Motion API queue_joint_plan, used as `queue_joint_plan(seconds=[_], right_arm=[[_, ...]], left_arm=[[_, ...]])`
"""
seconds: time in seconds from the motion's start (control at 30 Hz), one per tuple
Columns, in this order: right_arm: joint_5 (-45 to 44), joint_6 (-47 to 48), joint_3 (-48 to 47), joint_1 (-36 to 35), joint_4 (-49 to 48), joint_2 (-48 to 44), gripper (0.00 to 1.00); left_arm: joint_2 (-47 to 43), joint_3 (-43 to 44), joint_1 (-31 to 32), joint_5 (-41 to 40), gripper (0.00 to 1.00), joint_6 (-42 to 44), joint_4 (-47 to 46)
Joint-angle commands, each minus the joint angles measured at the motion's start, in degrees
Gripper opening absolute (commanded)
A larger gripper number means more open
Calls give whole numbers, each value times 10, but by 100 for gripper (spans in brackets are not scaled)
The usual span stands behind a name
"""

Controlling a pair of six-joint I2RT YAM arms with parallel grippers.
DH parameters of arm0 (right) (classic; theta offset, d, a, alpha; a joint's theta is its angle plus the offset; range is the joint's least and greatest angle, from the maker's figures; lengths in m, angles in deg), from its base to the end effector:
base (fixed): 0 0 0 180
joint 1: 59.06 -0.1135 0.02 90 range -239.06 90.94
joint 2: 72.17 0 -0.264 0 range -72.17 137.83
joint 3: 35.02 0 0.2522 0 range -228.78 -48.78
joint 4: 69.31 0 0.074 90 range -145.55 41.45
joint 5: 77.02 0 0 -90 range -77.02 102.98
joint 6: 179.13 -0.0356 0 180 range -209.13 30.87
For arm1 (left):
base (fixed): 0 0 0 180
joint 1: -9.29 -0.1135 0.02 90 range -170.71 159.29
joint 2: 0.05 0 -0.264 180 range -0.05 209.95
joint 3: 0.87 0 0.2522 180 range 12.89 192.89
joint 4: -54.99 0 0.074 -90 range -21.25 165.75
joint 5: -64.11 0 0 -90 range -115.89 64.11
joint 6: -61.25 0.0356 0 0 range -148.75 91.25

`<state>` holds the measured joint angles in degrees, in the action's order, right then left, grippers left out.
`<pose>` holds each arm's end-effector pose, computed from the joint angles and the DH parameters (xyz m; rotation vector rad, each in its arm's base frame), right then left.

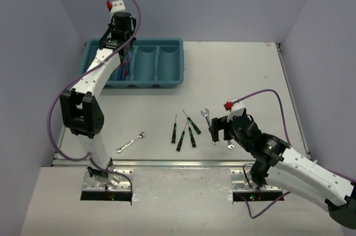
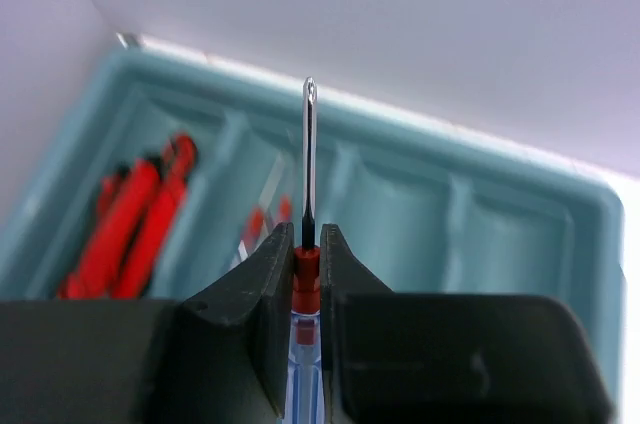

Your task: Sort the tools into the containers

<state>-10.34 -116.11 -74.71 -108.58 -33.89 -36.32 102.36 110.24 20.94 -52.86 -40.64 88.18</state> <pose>0.1071 0.1038 0.2291 -0.1713 2.0882 0.3831 0.4168 -0.0695 0.3657 -0.3020 1.9310 0.2000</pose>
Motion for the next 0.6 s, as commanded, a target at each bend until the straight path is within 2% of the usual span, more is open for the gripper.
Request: queue_joint_plan(seconds=[0.0,0.07,0.13,0.17,0.27,0.43,0.47,0.5,0.53,0.57], right_arm=[[2,2,2,2,-26,-10,99],[1,1,5,2,-28,-10,99],[0,3,5,1,-28,-11,99],[-1,3,5,2,-28,-10,99],[-1,3,6,2,-28,-6,99],[0,1,6,2,-29,1,99],[1,1,6,2,-30,5,99],[3,2,5,2,-31,9,99],[3,2,5,2,-32,10,99],[4,1,4,2,-33,19,99]], left_arm=[[150,150,-58,-8,0,121,-15],[207,189,-71,-20,0,138,7],[239,235,-86,-31,0,113,32],[256,240,-91,-12,0,103,39],[277,250,-91,-16,16,107,35],[249,249,-89,6,81,95,48],[230,247,-88,9,85,86,50],[201,244,-84,23,100,76,56],[191,242,-82,26,100,74,63],[137,235,-74,30,100,60,77]])
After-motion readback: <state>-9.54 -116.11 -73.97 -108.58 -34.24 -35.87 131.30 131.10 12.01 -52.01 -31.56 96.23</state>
